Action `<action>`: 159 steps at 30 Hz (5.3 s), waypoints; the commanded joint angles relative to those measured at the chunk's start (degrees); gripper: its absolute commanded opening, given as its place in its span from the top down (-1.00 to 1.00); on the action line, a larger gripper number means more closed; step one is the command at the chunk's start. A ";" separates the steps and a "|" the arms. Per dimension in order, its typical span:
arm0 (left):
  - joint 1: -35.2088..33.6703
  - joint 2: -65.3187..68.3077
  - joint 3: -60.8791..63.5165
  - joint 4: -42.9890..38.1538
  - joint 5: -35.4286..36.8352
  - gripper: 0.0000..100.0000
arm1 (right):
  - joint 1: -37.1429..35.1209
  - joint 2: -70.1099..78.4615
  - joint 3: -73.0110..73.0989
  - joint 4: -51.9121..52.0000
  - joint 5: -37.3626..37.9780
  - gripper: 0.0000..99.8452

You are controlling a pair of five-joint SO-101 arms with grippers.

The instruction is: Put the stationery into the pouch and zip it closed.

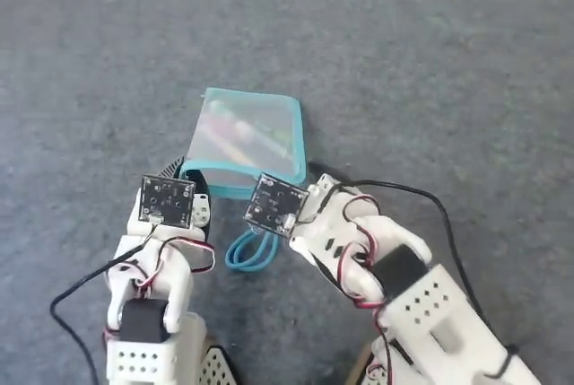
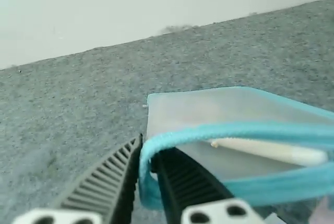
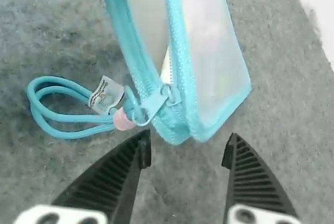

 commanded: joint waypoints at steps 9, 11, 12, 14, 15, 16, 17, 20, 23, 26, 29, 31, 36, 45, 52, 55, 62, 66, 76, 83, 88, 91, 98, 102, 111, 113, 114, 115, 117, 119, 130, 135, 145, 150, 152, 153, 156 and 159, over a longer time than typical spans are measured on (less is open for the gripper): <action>0.09 -0.53 -0.57 -2.20 -0.53 0.98 | -0.31 8.92 -0.53 -9.89 0.09 0.55; 1.41 -0.44 -0.57 -2.02 -0.53 0.98 | -0.31 9.71 -0.62 -10.77 0.09 0.55; 2.11 -0.44 -0.57 -1.67 -0.53 0.98 | -0.31 9.98 -0.62 -11.30 -0.09 0.55; 3.34 -0.62 -0.31 -1.32 -0.53 0.97 | -0.31 10.15 -0.62 -12.18 -1.93 0.56; 3.52 -0.62 -0.31 -1.32 -0.53 0.97 | -0.31 10.15 -0.62 -12.26 -2.55 0.59; 3.60 -0.62 -0.31 -1.32 -0.53 0.97 | -0.31 10.07 -0.62 -12.62 -2.99 0.65; 3.60 -0.62 -0.31 -1.32 -0.53 0.97 | -0.31 9.98 -0.62 -13.05 -2.99 0.71; 3.60 -0.62 -0.31 -1.32 -0.53 0.97 | -0.13 9.98 -0.62 -13.58 -3.08 0.89; 3.69 -0.62 -0.31 -1.32 -0.53 0.97 | -0.04 10.24 -0.62 -13.23 -3.08 0.99; 3.69 -0.70 -0.40 -1.32 -0.53 0.97 | 0.40 10.24 -0.62 -13.14 -3.60 0.99; 2.90 -0.70 -1.63 -1.41 1.49 0.92 | 3.47 10.33 -0.62 -13.67 -9.41 0.99; 1.58 -0.70 -3.12 -0.53 4.04 0.79 | 6.02 10.33 -0.70 -13.67 -12.13 0.99; 0.79 -0.70 -7.96 4.40 4.40 0.75 | 10.24 10.33 -3.60 -11.82 -16.35 0.99; 1.23 -0.79 -8.92 4.48 4.40 0.76 | 10.68 12.79 -8.88 -8.13 -18.99 0.99; 2.37 -0.79 -14.29 11.96 4.40 0.76 | 10.95 26.68 -19.78 -7.43 -20.31 0.99; 4.13 -0.79 -17.10 15.56 4.40 0.76 | 11.38 32.04 -23.21 -6.29 -21.54 0.99; 6.59 -0.70 -15.69 14.33 3.52 0.76 | 14.02 35.30 -26.02 -5.67 -21.80 0.99; 12.92 -0.70 -9.89 10.73 -0.44 0.76 | 13.85 30.02 -27.25 -0.40 -21.71 0.99; 21.98 -0.53 -4.44 6.24 -0.79 0.75 | 9.54 21.67 -23.56 3.56 -21.36 0.99; 25.14 -0.53 -3.47 5.54 -0.62 0.75 | 7.08 15.69 -19.69 4.09 -21.01 0.99; 24.88 -0.53 -3.47 5.54 -0.35 0.67 | 6.20 10.95 -16.62 4.09 -19.08 0.99; 24.88 -0.44 -3.38 5.54 3.78 0.56 | 5.67 8.04 -15.21 4.44 -18.99 0.99; 21.54 -0.44 -3.38 5.19 5.89 0.49 | 5.14 3.38 -12.75 4.44 -18.29 0.99; 21.45 -0.44 -3.38 5.19 5.89 0.49 | 3.21 2.51 -11.25 5.14 -17.32 0.99; 21.10 -0.62 -1.19 0.97 5.54 0.83 | 0.84 3.03 -10.81 5.85 -15.38 0.99; 21.10 -0.70 -1.19 0.79 5.54 0.92 | 1.80 3.03 -9.67 5.32 -15.30 0.99; 21.10 -0.70 -1.19 0.79 5.45 0.96 | 2.59 3.03 -9.23 5.23 -15.12 0.99; 21.10 -0.70 -1.19 0.79 5.10 0.98 | 3.56 3.12 -8.70 5.14 -14.15 0.99; 21.10 -0.70 -1.19 0.79 2.81 0.98 | 5.41 3.12 -7.65 4.79 -12.75 0.99; 21.10 -0.70 -1.19 0.88 1.32 0.98 | 7.60 3.12 -5.63 2.42 -12.22 0.99; 11.87 -0.70 -1.10 -1.14 1.05 0.98 | 17.01 3.12 -2.55 -2.95 -9.49 0.99; 9.85 -0.70 -1.10 -1.23 1.05 0.98 | 17.10 3.12 -1.23 -4.70 -9.49 0.99; 1.93 -0.70 0.04 -4.92 1.14 0.98 | 22.90 3.21 1.76 -8.48 -9.23 0.99; 1.41 -0.70 3.38 -8.97 1.14 0.98 | 30.29 3.74 1.76 -8.48 -9.23 0.99; 1.49 -0.70 3.56 -9.05 1.14 0.98 | 31.78 6.11 1.41 -8.75 -9.23 0.99; 1.49 -0.70 3.56 -8.97 1.14 0.98 | 32.31 7.78 1.32 -9.71 -9.23 0.99; 1.49 -0.70 3.65 -8.97 1.14 0.98 | 34.68 14.20 0.62 -14.11 -9.23 0.99; 1.49 -0.70 3.65 -8.97 1.14 0.98 | 38.55 21.67 -3.69 -14.81 -9.58 0.99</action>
